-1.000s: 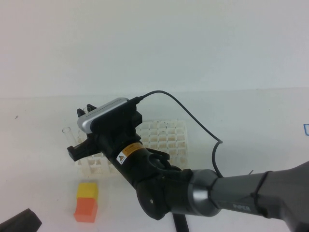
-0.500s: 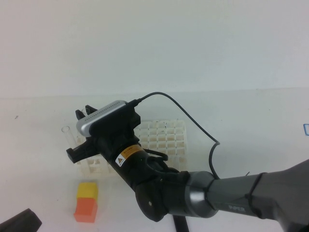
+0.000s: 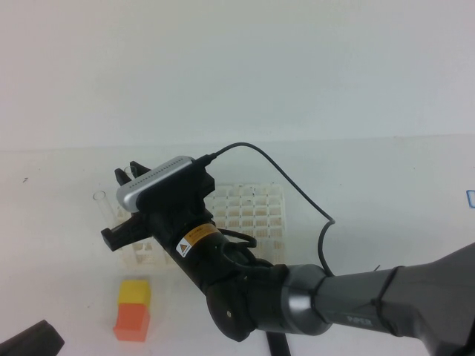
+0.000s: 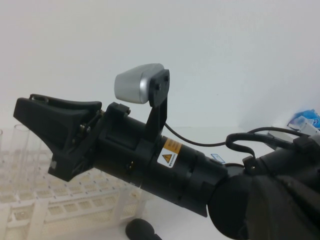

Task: Place the test tubes

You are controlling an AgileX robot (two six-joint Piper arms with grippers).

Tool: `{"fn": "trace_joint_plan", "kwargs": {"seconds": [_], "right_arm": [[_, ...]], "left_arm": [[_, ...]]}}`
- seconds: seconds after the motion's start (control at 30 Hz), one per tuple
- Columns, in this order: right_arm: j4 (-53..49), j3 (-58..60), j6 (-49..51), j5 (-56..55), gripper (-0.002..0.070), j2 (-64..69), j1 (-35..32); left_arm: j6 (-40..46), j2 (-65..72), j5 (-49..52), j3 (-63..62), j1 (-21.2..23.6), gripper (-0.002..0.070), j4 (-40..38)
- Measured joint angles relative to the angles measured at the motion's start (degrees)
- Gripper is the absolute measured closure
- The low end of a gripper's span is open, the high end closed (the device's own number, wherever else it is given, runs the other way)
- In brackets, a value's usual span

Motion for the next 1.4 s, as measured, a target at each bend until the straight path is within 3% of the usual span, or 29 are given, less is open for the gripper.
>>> {"fn": "trace_joint_plan", "kwargs": {"seconds": [1.4], "right_arm": [[11.66,-0.35,-4.83,-1.53,0.0552,0.04,0.56]], "left_arm": [[0.0,0.0,0.0,0.0,0.0,0.0676,0.0]]}}
